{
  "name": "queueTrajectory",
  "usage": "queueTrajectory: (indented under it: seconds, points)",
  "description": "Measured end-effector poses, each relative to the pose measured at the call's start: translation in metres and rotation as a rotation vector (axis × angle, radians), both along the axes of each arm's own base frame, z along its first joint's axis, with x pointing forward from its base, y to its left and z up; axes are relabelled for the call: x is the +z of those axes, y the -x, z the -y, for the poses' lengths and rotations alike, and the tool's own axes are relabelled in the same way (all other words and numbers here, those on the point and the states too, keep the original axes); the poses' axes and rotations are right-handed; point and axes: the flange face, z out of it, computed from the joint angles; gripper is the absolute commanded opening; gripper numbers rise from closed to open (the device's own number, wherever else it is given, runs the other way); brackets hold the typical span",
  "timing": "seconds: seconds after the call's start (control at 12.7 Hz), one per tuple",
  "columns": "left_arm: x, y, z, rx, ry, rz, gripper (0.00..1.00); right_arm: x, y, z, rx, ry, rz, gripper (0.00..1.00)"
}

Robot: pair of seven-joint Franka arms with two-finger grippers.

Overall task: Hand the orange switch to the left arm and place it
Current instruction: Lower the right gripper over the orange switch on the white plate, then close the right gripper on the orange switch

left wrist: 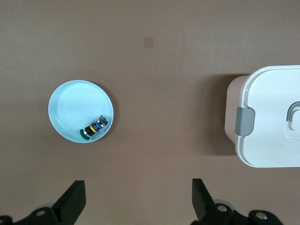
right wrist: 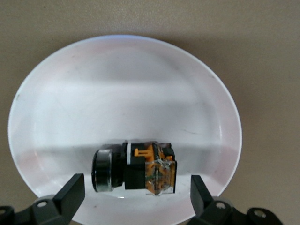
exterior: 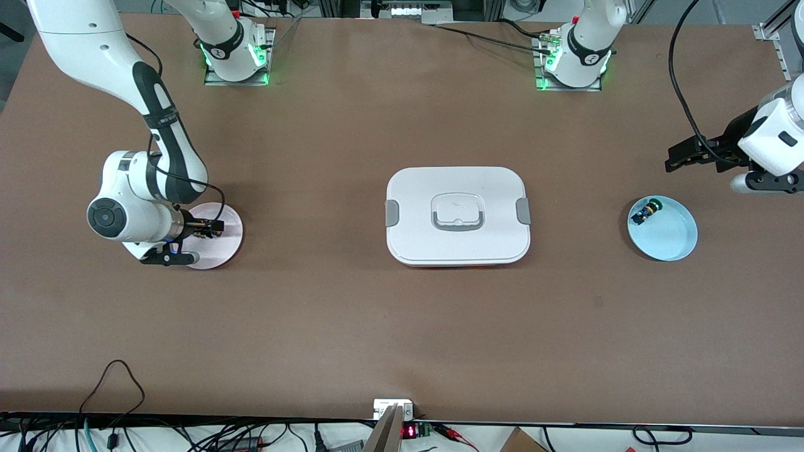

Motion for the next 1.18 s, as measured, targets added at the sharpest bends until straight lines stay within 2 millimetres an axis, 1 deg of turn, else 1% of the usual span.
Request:
queueTrajectory:
  seconds: [0.16, 0.24, 0.31, 0.47, 0.55, 0.63, 0.79, 0.94, 1.02, 1.1, 1.18]
  points:
    - [0.0, 0.0, 0.0, 0.0, 0.0, -0.001, 1.0, -0.01, 0.005, -0.003, 0.007, -0.001, 0.002, 1.0]
    - [0.0, 0.0, 0.0, 0.0, 0.0, -0.001, 1.0, -0.015, 0.008, -0.004, 0.01, -0.002, 0.003, 0.97]
    - [0.0, 0.0, 0.001, -0.002, 0.0, -0.001, 1.0, -0.019, 0.01, -0.005, 0.011, -0.002, 0.003, 0.88]
    - [0.0, 0.0, 0.004, -0.007, 0.0, -0.001, 1.0, -0.023, 0.011, -0.005, 0.013, -0.002, 0.003, 0.6]
    - [0.0, 0.0, 0.004, -0.007, 0.0, -0.001, 1.0, -0.021, 0.01, -0.008, 0.017, -0.007, 0.007, 0.5]
    - [0.0, 0.0, 0.005, -0.007, 0.0, -0.001, 1.0, -0.018, 0.009, -0.011, 0.023, -0.01, 0.012, 0.43]
    - [0.0, 0.0, 0.004, -0.007, 0.0, -0.002, 1.0, -0.013, 0.007, -0.014, 0.035, -0.016, 0.023, 0.37]
    - [0.0, 0.0, 0.004, -0.008, 0.0, -0.004, 1.0, -0.006, 0.001, -0.019, 0.048, -0.023, 0.043, 0.36]
    - [0.0, 0.001, 0.004, -0.008, 0.0, -0.004, 1.0, 0.002, -0.003, -0.023, 0.053, -0.027, 0.056, 0.36]
    - [0.0, 0.001, 0.004, -0.008, 0.0, -0.005, 1.0, 0.013, -0.008, -0.025, 0.057, -0.03, 0.065, 0.36]
    - [0.0, 0.001, 0.004, -0.008, 0.0, -0.005, 1.0, 0.031, -0.014, -0.026, 0.069, -0.036, 0.067, 0.36]
